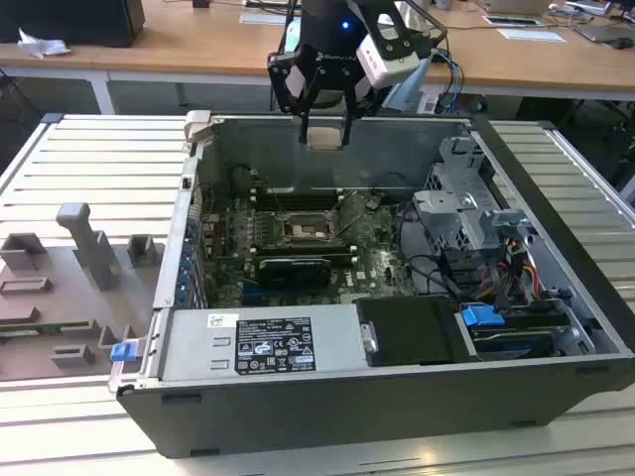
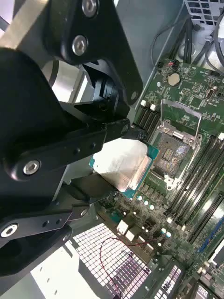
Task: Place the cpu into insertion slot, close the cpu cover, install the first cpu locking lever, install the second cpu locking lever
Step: 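Place the cpu into insertion slot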
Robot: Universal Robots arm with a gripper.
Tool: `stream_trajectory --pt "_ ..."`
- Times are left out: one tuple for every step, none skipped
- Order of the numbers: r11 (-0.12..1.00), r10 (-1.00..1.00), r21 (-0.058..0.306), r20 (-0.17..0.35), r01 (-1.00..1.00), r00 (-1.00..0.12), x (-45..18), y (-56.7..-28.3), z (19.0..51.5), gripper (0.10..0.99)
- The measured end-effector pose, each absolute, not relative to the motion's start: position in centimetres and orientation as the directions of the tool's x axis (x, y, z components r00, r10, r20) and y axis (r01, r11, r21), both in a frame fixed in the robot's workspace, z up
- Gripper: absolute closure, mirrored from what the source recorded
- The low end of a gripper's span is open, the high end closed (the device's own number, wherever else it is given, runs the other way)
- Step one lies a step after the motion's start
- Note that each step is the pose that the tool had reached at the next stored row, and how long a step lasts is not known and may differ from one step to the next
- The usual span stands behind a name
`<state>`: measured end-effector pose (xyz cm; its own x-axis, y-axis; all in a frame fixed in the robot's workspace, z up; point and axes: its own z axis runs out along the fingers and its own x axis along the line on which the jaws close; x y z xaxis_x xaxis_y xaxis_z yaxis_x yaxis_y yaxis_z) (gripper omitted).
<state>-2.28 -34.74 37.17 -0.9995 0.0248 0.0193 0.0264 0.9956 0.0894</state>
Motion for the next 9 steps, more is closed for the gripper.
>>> stream_trajectory --pt "0.996 0.025 0.089 0.019 0.026 -1.0 -2.28 -34.74 37.17 0.545" --pt "0.996 0.025 0.089 0.019 0.026 -1.0 -2.28 -34.74 37.17 0.545" --pt "0.996 0.025 0.089 0.019 0.026 -1.0 -2.28 -34.74 37.17 0.545" --pt "0.996 0.025 0.089 0.019 0.027 -0.999 -2.28 -34.74 37.18 0.545" --pt "0.996 0.029 0.089 0.019 0.03 -0.999 -2.28 -34.74 37.17 0.545" --pt "0.996 0.03 0.089 0.019 0.031 -0.999 -2.28 -34.74 37.17 0.545" --pt "0.995 0.031 0.089 0.019 0.033 -0.999 -2.28 -34.74 37.17 0.545" --pt "0.995 0.033 0.089 0.019 0.035 -0.999 -2.28 -34.74 37.18 0.545" --pt "0.995 0.036 0.089 0.019 0.038 -0.999 -2.28 -34.74 37.17 0.545"
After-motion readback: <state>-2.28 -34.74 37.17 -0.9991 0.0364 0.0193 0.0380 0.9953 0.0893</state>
